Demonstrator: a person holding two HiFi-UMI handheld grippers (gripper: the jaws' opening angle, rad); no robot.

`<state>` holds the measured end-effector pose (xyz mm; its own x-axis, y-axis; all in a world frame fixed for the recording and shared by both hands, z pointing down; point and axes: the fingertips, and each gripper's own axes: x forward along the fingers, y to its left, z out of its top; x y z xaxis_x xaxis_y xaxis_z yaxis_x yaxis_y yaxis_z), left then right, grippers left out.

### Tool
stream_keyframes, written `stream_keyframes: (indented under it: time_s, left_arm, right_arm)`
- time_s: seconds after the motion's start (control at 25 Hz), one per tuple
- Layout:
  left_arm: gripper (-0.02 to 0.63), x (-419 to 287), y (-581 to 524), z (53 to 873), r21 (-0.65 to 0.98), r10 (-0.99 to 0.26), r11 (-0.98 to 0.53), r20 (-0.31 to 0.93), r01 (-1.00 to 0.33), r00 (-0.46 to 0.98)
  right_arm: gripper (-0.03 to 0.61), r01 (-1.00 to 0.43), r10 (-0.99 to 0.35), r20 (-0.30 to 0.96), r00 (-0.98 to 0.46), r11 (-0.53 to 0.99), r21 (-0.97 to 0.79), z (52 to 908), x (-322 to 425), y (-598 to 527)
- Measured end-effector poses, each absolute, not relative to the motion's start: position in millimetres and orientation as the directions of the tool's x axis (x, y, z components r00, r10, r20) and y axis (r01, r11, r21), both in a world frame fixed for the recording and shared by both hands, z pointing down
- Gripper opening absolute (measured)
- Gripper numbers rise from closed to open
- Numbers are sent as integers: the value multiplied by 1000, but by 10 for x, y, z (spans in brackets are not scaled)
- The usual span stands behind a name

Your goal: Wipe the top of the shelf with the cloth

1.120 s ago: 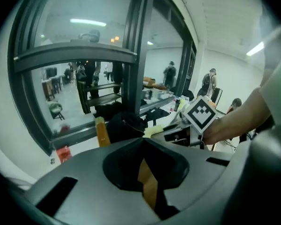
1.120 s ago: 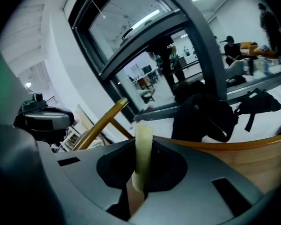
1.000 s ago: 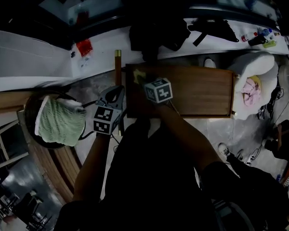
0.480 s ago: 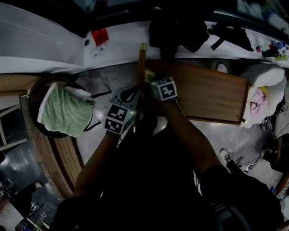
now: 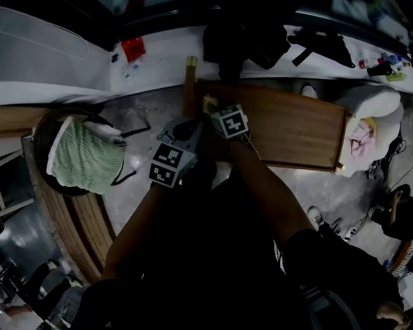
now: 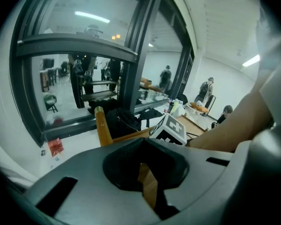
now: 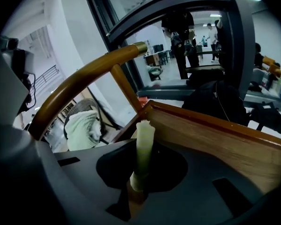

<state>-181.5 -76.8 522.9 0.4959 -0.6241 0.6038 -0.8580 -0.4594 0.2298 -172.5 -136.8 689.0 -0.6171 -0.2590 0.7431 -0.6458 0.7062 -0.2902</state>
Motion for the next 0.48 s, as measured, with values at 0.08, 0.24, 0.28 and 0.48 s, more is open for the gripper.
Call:
stream_keyframes:
  time_s: [0.08, 0.24, 0.28, 0.48]
  left_arm:
    - [6, -1737, -808, 5215, 231, -630, -452, 601, -861, 492]
    - [6, -1563, -846, 5244, 226, -623, -450, 613, -864, 485]
    - [6, -1516, -859, 5257, 227, -620, -449, 618, -864, 484]
    - [6, -1199, -900, 5316, 234, -603, -448, 634, -863, 485]
  right_arm:
    - [46, -650, -260, 750, -609, 704, -285, 6898, -1610, -1406]
    - [46, -658, -262, 766, -588, 705, -264, 6903, -1333, -1447]
    - [46, -662, -264, 769, -582, 703, -259, 6904, -1254, -1465]
    - [46, -682, -268, 782, -562, 685, -255, 6913, -825, -1497]
